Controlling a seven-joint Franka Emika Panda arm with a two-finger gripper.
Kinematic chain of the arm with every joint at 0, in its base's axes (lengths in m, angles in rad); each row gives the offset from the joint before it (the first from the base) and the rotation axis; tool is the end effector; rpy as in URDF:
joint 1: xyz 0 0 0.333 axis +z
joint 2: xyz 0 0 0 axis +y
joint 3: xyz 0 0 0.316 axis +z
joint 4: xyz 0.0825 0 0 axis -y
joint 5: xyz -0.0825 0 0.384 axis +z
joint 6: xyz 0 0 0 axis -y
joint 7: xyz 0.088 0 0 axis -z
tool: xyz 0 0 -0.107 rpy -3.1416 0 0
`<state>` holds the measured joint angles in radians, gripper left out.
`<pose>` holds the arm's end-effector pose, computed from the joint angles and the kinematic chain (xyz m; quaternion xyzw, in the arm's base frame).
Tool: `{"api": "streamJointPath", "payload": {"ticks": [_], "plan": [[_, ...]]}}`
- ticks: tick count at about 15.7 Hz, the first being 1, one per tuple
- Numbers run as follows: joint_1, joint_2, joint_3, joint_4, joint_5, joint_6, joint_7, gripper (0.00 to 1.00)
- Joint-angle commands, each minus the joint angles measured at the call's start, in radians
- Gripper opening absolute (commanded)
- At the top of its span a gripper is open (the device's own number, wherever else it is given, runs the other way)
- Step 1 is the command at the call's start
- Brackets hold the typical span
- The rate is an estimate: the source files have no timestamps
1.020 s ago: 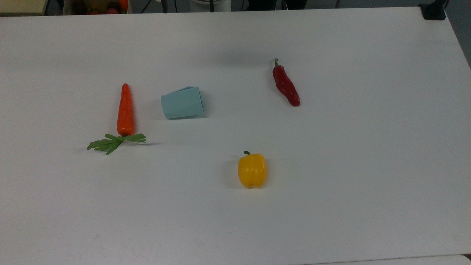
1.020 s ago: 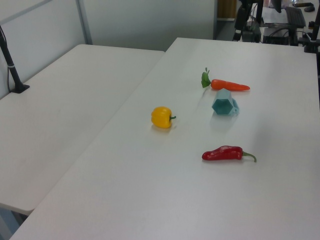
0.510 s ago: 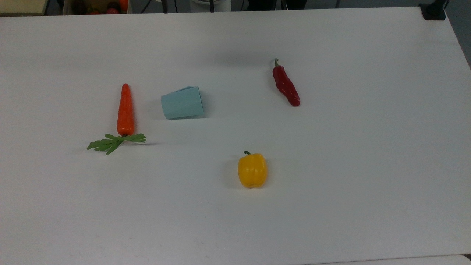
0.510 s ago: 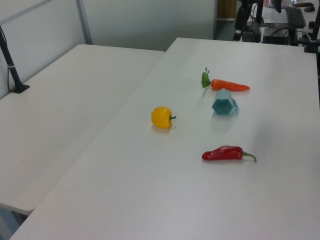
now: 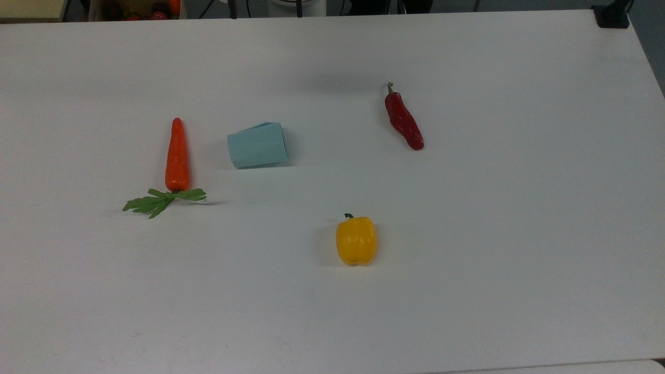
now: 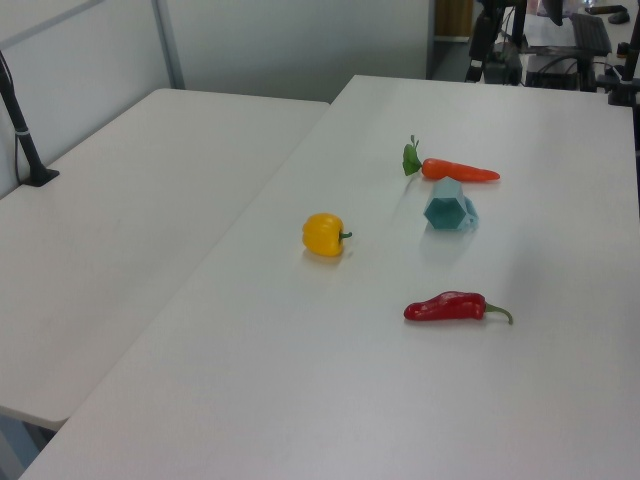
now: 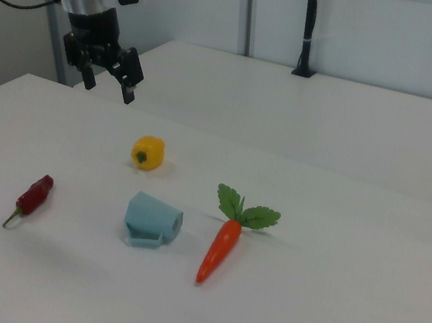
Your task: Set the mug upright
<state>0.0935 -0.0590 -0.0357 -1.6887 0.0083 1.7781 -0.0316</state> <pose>0.5538 0.0322 0.6202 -0.9963 -0.0440 -0.0740 0.0061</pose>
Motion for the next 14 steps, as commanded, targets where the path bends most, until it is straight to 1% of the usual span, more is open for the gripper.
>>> {"api": "streamJointPath", "payload": {"ticks": [1, 11, 14], "plan": [[0.017, -0.009, -0.015, -0.012, -0.002, 0.001, -0.008, 1.0], [0.025, -0.004, -0.013, -0.028, 0.001, 0.015, -0.01, 1.0], [0.029, 0.005, -0.013, -0.026, 0.002, 0.018, 0.05, 1.0]]}}
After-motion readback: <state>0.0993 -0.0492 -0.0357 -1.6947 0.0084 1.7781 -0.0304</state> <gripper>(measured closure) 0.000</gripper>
